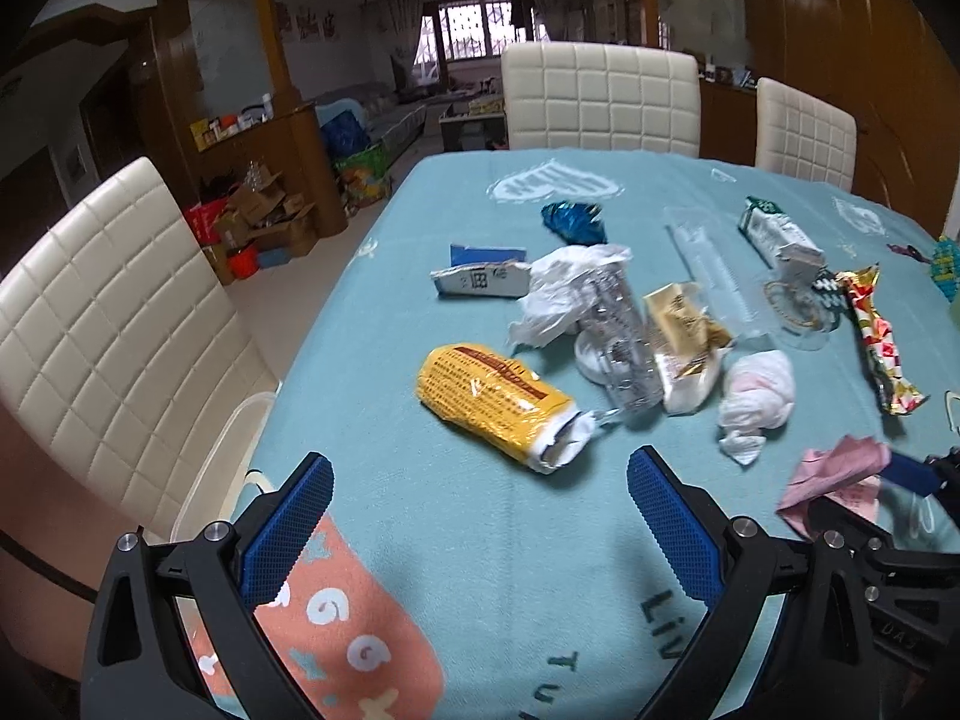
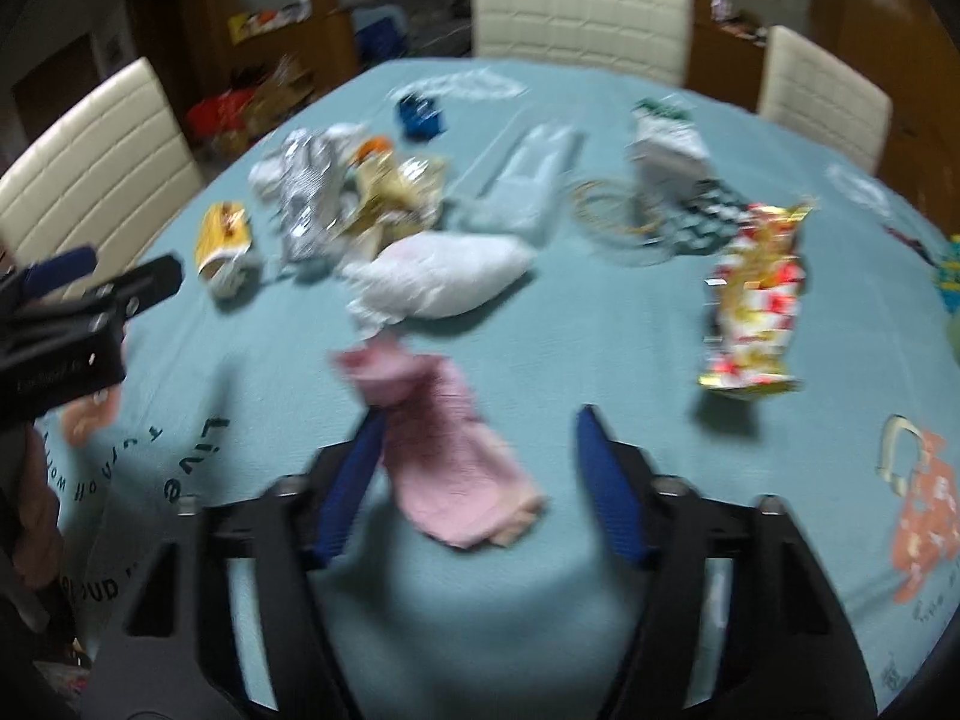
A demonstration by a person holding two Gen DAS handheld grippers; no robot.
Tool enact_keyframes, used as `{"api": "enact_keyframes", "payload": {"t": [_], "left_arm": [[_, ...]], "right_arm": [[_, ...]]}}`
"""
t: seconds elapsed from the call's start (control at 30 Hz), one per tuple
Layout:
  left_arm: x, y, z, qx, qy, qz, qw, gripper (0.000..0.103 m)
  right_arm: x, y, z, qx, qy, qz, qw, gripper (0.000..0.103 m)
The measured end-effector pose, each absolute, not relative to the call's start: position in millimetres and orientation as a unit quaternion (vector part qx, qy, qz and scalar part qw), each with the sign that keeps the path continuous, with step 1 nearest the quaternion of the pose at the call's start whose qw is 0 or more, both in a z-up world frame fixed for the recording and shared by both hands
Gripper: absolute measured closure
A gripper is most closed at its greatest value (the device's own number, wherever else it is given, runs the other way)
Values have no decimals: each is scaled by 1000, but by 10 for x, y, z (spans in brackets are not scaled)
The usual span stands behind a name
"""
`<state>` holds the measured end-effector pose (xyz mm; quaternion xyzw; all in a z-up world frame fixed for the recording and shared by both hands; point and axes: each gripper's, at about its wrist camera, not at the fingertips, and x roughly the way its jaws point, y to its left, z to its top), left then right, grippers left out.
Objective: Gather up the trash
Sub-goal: 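Grasp the pink paper with the right tool while the left tool grasps the yellow wrapper, then carry the pink paper and yellow wrapper over the clear plastic bin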
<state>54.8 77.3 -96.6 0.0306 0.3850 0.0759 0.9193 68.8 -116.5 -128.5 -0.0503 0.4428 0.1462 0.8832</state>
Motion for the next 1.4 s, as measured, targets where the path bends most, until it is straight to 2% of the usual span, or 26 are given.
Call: {"api": "enact_keyframes", "payload": {"t": [0.03,0.07,0.2,0.57,0.63,0.67,0.73,0.77,0.9,1.13,1.37,1.4], "left_arm": [[579,786,-982,31,389,76,918,7],[617,791,-996,32,393,76,916,7],[776,780,-1059,38,403,80,911,7],[1164,907,-1279,-10,443,91,892,7],[1167,918,-1309,-13,447,89,890,19],[1163,928,-1326,-13,450,87,889,39],[1126,962,-1309,-24,444,77,892,62],[1116,970,-1301,-22,444,75,893,86],[1042,1049,-1280,-42,442,44,895,95],[845,1141,-1131,-36,411,44,910,96],[650,1335,-962,-38,383,60,921,96],[636,1345,-956,-39,381,61,922,96]], "right_arm": [[711,-1116,-1324,-52,446,154,880,59],[720,-1086,-1329,-53,438,156,884,63],[834,-1085,-1330,-51,426,153,890,89],[1030,-1176,-1222,-45,417,131,898,92],[1046,-1141,-1205,-48,413,133,900,92],[1047,-1127,-1199,-48,412,134,900,92],[1045,-1095,-1164,-49,407,135,902,92],[1047,-1077,-1144,-50,404,134,903,92],[1016,-1019,-1068,-51,393,136,908,94],[914,-918,-881,-44,364,144,919,101],[791,-735,-769,-60,350,162,921,101],[788,-772,-786,-54,355,150,921,97]]}}
